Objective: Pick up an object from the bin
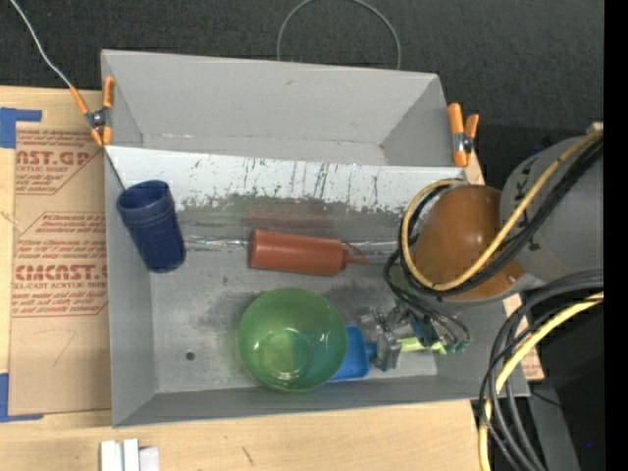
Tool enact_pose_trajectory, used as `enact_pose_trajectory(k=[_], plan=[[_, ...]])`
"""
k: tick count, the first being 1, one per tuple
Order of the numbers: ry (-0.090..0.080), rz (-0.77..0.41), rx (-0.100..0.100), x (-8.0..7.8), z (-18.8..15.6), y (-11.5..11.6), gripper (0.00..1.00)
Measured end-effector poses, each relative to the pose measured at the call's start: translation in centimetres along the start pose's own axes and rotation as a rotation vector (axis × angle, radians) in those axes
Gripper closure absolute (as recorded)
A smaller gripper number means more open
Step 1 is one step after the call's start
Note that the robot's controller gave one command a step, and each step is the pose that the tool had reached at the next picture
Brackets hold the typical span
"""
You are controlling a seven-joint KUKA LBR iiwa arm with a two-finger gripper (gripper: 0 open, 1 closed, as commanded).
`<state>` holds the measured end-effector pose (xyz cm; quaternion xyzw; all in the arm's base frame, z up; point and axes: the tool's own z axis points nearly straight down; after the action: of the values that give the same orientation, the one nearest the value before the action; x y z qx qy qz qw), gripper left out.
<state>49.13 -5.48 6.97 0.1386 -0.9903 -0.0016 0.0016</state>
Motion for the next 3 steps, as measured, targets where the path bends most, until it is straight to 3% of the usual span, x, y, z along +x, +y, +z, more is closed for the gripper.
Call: enact_pose_trajectory(k=[1,2,3], plan=[[0.000,0.000,0.000,0.0,0.0,0.0,1.00],[0.005,-0.013,-0.002,0.3,-8.5,-0.5,1.00],[-0.003,0.016,0.000,-1.0,-6.3,-1.2,1.00]])
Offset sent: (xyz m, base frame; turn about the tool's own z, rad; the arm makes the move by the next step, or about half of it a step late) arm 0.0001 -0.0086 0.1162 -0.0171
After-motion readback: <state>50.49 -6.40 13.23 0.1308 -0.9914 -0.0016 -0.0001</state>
